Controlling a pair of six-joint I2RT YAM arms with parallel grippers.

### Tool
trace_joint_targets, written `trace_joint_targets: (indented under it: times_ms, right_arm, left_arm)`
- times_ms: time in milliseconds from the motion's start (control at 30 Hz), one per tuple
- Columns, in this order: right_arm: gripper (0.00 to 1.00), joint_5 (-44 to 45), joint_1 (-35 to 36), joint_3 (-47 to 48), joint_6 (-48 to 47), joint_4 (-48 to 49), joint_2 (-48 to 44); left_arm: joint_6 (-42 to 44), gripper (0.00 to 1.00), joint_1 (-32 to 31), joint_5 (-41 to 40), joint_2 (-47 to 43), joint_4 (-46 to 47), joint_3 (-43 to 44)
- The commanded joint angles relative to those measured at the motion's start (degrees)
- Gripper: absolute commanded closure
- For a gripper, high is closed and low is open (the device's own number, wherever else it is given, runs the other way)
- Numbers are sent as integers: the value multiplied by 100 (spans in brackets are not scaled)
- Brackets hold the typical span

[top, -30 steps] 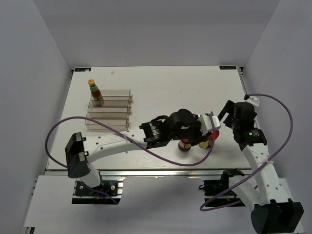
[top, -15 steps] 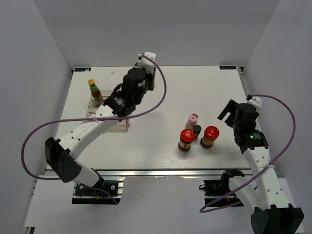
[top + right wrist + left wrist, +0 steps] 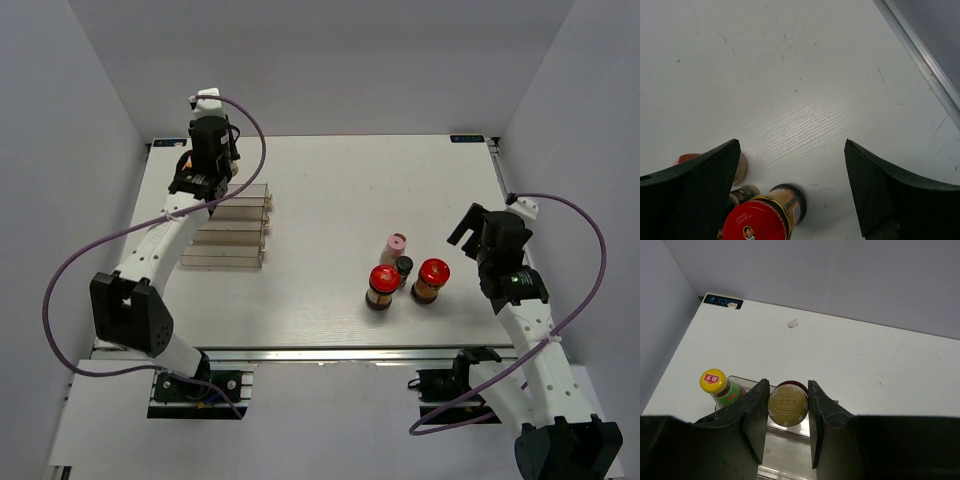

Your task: Organize the condiment bottles

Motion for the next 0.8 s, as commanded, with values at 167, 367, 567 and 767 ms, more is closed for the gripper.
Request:
trace_joint_targets:
  times_ms: [167,367,567,767]
  right_arm:
    - [11,305,-31,9,-148,336,122]
    - [11,402,-22,9,-184,362,192]
    - [11,534,-31,26,-201,371,236]
    - [11,534,-31,9,-219,397,254]
  left_arm:
    - [-255,100,392,285,472,185,272]
    - [-177,100,471,162,736,194,412]
    - [-255,100,576,144,1114,-44,554]
    - [-326,100,664,214,1220,158,316]
